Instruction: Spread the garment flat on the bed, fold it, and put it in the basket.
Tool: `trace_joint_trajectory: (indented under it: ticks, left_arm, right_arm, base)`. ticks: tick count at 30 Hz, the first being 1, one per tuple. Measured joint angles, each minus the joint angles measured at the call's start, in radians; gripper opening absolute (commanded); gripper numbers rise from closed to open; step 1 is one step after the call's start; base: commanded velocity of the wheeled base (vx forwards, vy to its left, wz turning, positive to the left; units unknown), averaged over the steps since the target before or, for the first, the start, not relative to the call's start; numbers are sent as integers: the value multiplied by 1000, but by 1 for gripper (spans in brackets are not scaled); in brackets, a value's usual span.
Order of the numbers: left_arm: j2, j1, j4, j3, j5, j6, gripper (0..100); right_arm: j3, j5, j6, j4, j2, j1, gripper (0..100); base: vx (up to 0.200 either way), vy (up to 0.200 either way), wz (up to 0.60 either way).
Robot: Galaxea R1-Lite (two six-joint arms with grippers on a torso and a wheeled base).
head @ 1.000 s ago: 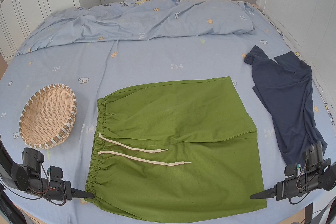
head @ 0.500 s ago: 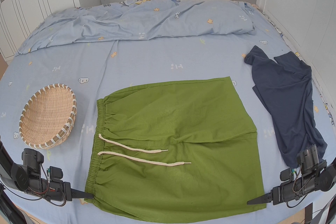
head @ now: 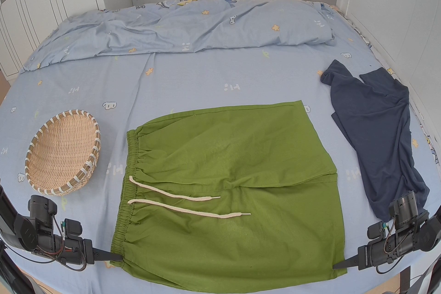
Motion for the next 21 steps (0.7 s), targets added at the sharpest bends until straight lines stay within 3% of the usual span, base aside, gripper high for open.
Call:
trace_joint_trajectory:
  ticks: [8,13,16,21]
  left_arm:
    - [-24,0,21,7,1,-32,0]
    - [-103,-17,106,-31,3,-200,0]
    - [-170,-39,191,-90,5,-294,0]
    - [-249,-67,334,-206,7,-351,0]
  right_arm:
    - [-4,-1,8,0,-7,-4,0]
    - [-43,-3,74,24,-49,-9,0]
    - [-109,-5,116,90,-95,-10,0]
    - [-258,-5,143,307,-164,-12,0]
  base:
    - [0,0,0]
    - [0,0,0]
    - [0,0,0]
    - [0,0,0]
